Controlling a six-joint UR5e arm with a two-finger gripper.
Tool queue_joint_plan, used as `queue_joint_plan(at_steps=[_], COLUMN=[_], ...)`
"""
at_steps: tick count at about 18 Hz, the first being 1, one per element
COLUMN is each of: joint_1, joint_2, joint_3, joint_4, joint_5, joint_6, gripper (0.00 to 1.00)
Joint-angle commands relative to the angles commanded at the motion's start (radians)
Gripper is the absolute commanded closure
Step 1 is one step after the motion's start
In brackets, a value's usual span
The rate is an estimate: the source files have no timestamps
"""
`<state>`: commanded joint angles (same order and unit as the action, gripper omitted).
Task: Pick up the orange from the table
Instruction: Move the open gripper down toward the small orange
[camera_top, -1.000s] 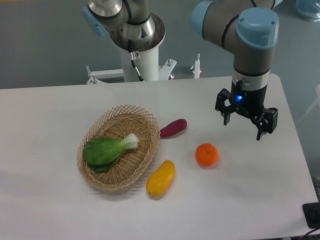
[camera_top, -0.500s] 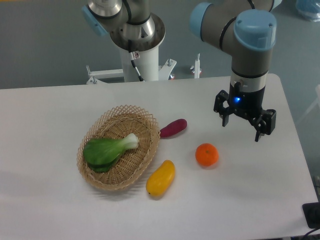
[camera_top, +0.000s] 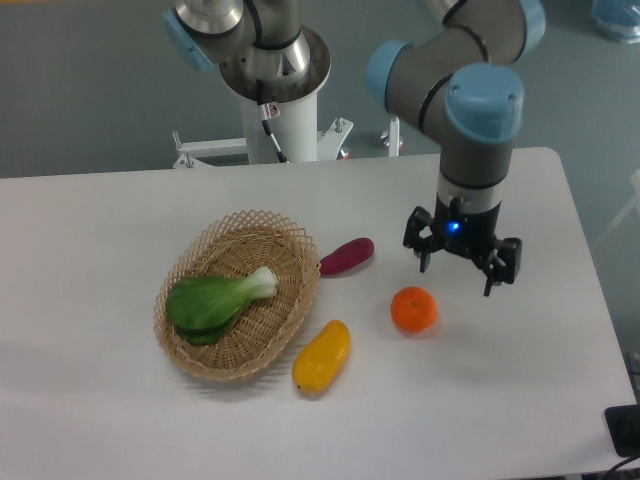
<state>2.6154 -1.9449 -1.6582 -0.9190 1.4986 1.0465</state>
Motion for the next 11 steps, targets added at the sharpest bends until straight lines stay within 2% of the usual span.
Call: queue_joint_plan(at_steps=[6, 7, 11], joint_1=[-0.005, -0.011, -0.015], joint_2=[-0.068, -0.069, -0.085], joint_3=[-0.009, 0.006, -0.009], joint_4=[0.003, -0.01, -0.023], joint_5=[0.015, 0.031, 0.032], joint_6=[-0.071, -0.098, -0.141], gripper=[0.0, 0.0, 0.0])
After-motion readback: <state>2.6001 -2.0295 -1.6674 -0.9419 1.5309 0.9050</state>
